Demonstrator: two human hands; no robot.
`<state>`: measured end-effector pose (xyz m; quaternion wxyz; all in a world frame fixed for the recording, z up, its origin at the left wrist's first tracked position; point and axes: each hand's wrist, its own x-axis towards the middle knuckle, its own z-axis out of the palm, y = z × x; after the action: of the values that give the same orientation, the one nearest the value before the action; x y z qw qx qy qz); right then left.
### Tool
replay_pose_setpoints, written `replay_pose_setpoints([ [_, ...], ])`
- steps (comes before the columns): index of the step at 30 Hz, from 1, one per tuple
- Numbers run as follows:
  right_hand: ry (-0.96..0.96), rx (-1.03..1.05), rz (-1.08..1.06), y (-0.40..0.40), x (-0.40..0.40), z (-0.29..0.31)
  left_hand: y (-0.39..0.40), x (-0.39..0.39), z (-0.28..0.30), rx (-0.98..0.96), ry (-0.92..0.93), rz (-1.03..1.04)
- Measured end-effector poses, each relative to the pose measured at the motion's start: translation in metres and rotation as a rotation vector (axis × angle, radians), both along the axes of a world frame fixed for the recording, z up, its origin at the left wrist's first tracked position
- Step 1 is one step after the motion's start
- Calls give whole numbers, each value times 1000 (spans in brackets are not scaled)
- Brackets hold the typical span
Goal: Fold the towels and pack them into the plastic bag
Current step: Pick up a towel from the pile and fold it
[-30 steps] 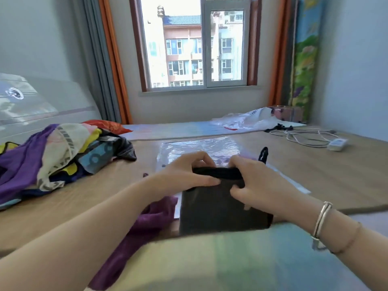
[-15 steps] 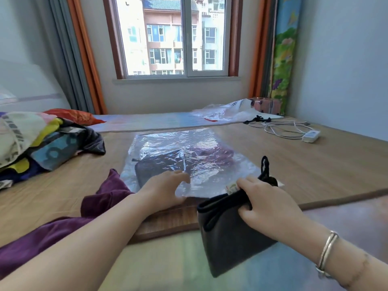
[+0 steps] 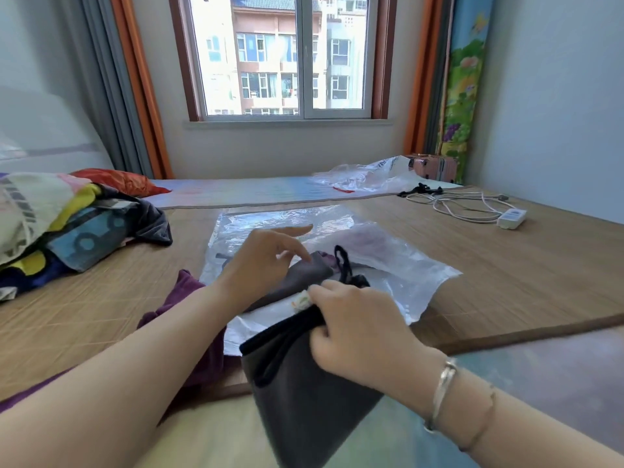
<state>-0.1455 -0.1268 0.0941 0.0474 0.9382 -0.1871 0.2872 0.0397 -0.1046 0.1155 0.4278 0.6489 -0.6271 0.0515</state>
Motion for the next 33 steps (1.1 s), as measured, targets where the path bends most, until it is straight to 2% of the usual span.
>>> replay_pose_setpoints([
  [3, 148, 158, -104, -8, 29, 12, 3, 1, 10, -12, -4, 59],
  [6, 217, 291, -278, -39, 48, 14, 7, -1, 13, 8, -143, 113],
  [9, 324, 329, -459, -77, 59, 7, 11, -1, 9, 35, -279, 159],
  [11, 306, 271, -529, -91, 65, 6, 11, 0, 6, 62, -315, 106],
  [14, 118, 102, -442, -96, 79, 7, 10, 4, 0, 69, -323, 27],
  [17, 54, 117, -213, -89, 98, 4, 9, 6, -2, 45, -307, 2],
  [19, 125, 112, -304, -98, 113, -2, 7, 8, -3, 19, -305, 3],
  [21, 236, 68, -495, -119, 120, -5, 5, 10, -3, -23, -303, 4],
  [23, 258, 56, -646, -140, 120, -5, 2, 14, -2, -57, -287, 17],
  [26, 150, 131, -676, -169, 123, -9, -2, 19, 0, -103, -287, -2],
  [29, 164, 57, -655, -171, 129, -8, -8, 24, 1, -117, -226, -5],
  [31, 213, 166, -539, -171, 127, -5, -10, 25, 2, -107, -181, 20],
  [33, 274, 443, -382, -173, 126, -1, -10, 27, 1, -85, -170, 28],
])
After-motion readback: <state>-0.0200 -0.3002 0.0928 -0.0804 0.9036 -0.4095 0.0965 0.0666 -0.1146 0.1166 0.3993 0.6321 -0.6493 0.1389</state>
